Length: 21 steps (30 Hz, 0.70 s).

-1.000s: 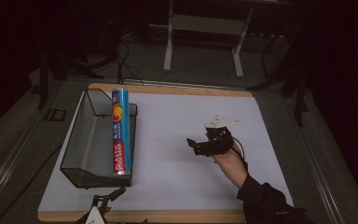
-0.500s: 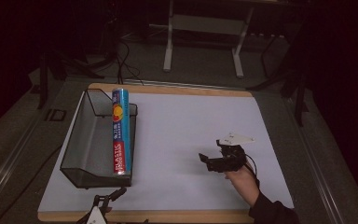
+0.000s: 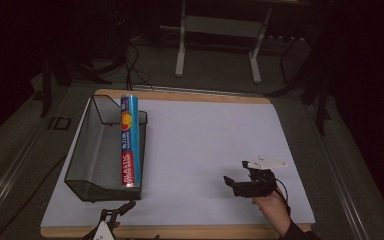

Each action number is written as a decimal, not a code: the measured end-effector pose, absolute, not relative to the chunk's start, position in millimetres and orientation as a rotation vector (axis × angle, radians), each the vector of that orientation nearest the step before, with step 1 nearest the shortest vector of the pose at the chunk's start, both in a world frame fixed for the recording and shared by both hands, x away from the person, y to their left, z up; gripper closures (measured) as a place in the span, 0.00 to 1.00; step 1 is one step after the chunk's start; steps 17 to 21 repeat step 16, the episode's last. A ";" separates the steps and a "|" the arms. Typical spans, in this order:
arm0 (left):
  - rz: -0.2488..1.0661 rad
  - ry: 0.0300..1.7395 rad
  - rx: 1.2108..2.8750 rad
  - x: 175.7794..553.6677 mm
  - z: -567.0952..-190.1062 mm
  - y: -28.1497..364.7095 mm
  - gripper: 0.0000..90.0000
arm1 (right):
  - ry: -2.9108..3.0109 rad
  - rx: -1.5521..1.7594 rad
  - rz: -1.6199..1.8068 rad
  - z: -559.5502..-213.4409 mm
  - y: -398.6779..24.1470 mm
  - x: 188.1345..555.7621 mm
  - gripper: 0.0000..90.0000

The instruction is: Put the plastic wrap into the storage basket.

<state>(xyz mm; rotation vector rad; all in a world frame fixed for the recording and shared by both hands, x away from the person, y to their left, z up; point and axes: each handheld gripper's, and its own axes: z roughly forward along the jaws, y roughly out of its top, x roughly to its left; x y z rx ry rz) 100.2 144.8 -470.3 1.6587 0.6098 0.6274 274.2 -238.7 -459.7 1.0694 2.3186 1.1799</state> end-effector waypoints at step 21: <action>0.625 0.603 1.667 101.8 -470.2 145.4 0.04 | 2.256 1.070 1.197 -472.4 -254.1 269.4 0.15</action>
